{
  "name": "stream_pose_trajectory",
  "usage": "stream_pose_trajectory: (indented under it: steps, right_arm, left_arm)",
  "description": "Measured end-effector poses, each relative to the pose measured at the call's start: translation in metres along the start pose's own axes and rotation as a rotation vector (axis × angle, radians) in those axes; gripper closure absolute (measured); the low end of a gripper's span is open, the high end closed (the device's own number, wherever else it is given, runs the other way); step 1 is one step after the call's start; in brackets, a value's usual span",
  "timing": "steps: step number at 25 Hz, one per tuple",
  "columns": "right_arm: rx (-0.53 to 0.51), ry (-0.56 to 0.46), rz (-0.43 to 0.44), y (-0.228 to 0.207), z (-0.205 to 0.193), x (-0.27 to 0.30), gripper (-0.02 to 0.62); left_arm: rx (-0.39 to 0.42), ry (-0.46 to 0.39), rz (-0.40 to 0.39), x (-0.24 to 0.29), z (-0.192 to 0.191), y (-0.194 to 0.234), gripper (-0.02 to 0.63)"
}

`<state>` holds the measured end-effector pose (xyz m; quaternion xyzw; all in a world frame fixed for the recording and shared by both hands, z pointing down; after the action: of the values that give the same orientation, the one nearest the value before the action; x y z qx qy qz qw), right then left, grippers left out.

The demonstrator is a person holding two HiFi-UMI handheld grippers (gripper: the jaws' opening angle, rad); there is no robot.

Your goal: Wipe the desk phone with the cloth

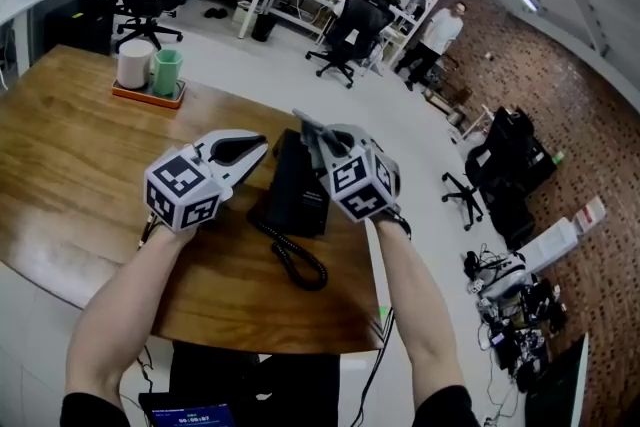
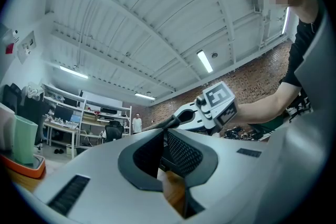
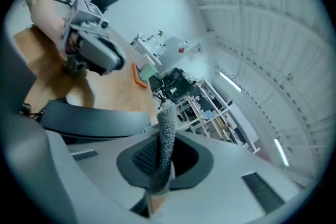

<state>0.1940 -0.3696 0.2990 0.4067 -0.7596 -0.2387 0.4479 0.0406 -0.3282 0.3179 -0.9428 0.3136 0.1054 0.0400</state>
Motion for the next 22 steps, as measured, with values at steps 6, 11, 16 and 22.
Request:
stream_pose_trajectory:
  steps: [6, 11, 16, 22]
  right_arm:
    - [-0.093, 0.076, 0.098, 0.022, -0.016, 0.015, 0.571]
    - [-0.270, 0.078, 0.281, 0.084, -0.012, -0.024, 0.571]
    - [-0.448, 0.096, 0.498, 0.157, -0.017, -0.072, 0.571]
    - [-0.348, 0.023, 0.469, 0.124, -0.010, -0.079, 0.570]
  left_arm:
    - [-0.011, -0.009, -0.003, 0.000, 0.004, -0.001, 0.589]
    - [0.004, 0.001, -0.009, 0.000, 0.002, -0.003, 0.589]
    - [0.004, 0.007, -0.009, 0.000, 0.002, -0.002, 0.589]
    - [0.001, 0.006, -0.009, 0.000, 0.000, -0.001, 0.589]
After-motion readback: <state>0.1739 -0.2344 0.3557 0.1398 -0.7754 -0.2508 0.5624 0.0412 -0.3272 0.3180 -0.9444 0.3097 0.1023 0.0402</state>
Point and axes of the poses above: the fingertips, and each gripper's own axes: x forward along the fingers, y to its left, z out of its top, the point moved 4 cm from there along -x, backward along the fingers, and after that the axes turned 9 degrees about z, right-handed, at the moved point
